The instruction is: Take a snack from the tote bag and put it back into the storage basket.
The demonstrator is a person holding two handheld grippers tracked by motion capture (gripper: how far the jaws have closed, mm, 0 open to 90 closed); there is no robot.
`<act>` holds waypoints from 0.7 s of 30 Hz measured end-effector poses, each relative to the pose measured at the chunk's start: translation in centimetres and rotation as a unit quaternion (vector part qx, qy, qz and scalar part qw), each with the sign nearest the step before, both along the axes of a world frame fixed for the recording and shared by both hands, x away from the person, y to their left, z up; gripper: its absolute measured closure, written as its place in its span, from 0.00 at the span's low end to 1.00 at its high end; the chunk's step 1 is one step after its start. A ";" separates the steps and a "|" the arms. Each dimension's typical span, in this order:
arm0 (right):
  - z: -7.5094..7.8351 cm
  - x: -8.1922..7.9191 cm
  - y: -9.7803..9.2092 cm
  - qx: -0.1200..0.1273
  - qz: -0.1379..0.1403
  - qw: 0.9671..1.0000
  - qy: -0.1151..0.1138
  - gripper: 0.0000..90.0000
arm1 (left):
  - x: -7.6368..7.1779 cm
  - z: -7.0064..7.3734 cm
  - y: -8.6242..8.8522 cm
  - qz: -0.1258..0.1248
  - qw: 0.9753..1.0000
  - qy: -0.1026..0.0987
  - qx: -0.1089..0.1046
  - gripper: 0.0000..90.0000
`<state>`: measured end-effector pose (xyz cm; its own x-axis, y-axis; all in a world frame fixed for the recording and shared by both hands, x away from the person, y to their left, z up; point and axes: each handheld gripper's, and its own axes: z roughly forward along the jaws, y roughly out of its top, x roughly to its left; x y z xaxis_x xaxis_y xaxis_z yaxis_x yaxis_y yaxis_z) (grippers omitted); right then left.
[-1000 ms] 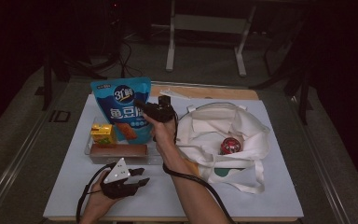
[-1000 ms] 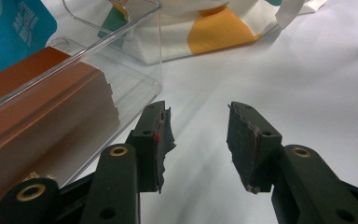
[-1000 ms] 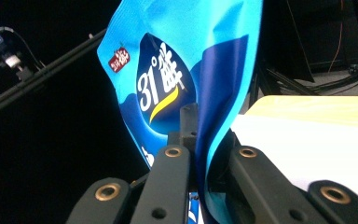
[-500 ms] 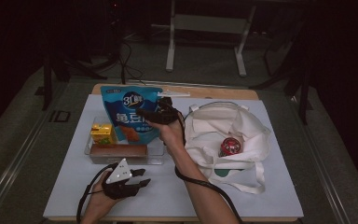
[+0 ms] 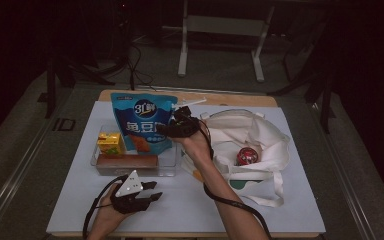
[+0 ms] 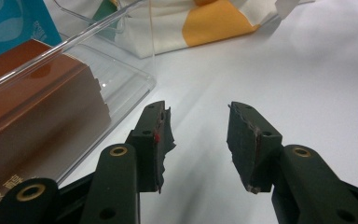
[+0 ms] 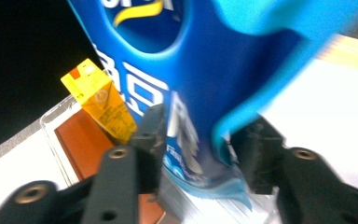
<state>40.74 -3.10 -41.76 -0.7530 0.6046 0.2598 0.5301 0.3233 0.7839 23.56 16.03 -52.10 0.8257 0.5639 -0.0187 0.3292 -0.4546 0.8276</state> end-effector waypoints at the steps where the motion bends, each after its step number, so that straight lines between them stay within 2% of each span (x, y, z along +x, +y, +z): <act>1: -0.1 0.0 -0.1 0.001 -0.002 1.000 0.002 0.70 | 0.0 0.0 0.0 0.000 1.000 0.000 0.001 0.64; 3: -0.3 0.1 -0.3 0.005 -0.003 1.000 0.002 0.79 | 0.0 -0.1 -0.1 -0.001 1.000 0.001 0.002 0.64; 5: -0.4 0.1 -0.2 0.011 0.003 1.000 0.003 0.83 | 0.0 -0.1 -0.1 -0.002 1.000 0.001 0.001 0.64; 9: -0.5 -0.1 0.5 0.016 0.011 1.000 -0.006 0.85 | 0.0 -0.1 -0.1 -0.001 1.000 0.002 0.001 0.64; 16: -1.1 0.6 1.3 0.042 0.035 0.998 -0.010 0.85 | 0.0 -0.1 -0.1 -0.003 1.000 0.003 0.002 0.64; 21: -1.4 0.9 1.7 0.065 0.038 0.997 -0.013 0.86 | 0.1 -0.2 -0.2 -0.005 1.000 0.005 0.001 0.64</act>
